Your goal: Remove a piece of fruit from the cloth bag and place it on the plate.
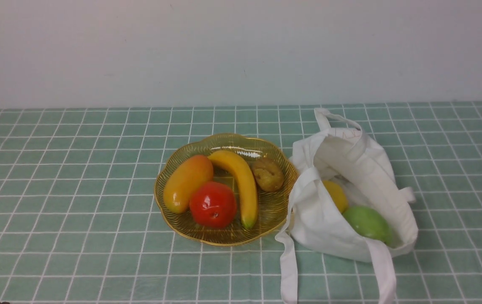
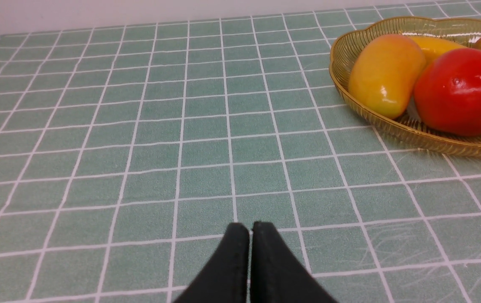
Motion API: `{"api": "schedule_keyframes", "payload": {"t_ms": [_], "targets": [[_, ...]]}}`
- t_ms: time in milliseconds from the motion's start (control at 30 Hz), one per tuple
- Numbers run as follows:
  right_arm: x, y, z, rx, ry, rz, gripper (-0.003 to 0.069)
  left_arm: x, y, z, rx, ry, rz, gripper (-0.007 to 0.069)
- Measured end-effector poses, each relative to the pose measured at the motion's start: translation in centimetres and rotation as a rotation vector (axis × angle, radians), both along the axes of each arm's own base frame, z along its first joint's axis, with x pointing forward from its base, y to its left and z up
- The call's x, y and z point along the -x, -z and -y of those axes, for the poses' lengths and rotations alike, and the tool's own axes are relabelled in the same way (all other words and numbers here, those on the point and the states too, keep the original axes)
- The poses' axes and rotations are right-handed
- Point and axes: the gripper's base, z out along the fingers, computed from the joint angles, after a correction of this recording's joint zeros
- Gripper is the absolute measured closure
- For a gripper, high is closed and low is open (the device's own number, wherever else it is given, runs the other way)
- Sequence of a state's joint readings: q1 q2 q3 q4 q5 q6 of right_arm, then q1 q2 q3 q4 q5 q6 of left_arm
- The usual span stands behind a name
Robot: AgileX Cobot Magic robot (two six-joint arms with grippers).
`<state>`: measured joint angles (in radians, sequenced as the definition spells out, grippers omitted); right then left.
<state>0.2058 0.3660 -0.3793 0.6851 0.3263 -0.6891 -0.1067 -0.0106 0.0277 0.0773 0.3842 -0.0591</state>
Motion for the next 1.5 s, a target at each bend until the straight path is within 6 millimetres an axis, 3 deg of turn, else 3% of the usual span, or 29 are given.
{"api": "schedule_keyframes", "payload": {"t_ms": [500, 900, 1100, 1500], "targets": [[-0.1, 0.6, 0.1, -0.017, 0.016, -0.010, 0.0673, 0.0, 0.0, 0.0, 0.000, 0.000, 0.000, 0.0632], [1.5, 8.3, 2.0, -0.072, 0.206, -0.081, 0.0673, 0.0, 0.0, 0.0, 0.000, 0.000, 0.000, 0.0632], [2.4, 11.0, 2.5, -0.101, 0.262, -0.078, 0.0673, 0.0, 0.0, 0.0, 0.000, 0.000, 0.000, 0.0632], [2.7, 11.9, 2.6, -0.008, 0.275, -0.114, 0.0673, 0.0, 0.0, 0.0, 0.000, 0.000, 0.000, 0.0632]]}}
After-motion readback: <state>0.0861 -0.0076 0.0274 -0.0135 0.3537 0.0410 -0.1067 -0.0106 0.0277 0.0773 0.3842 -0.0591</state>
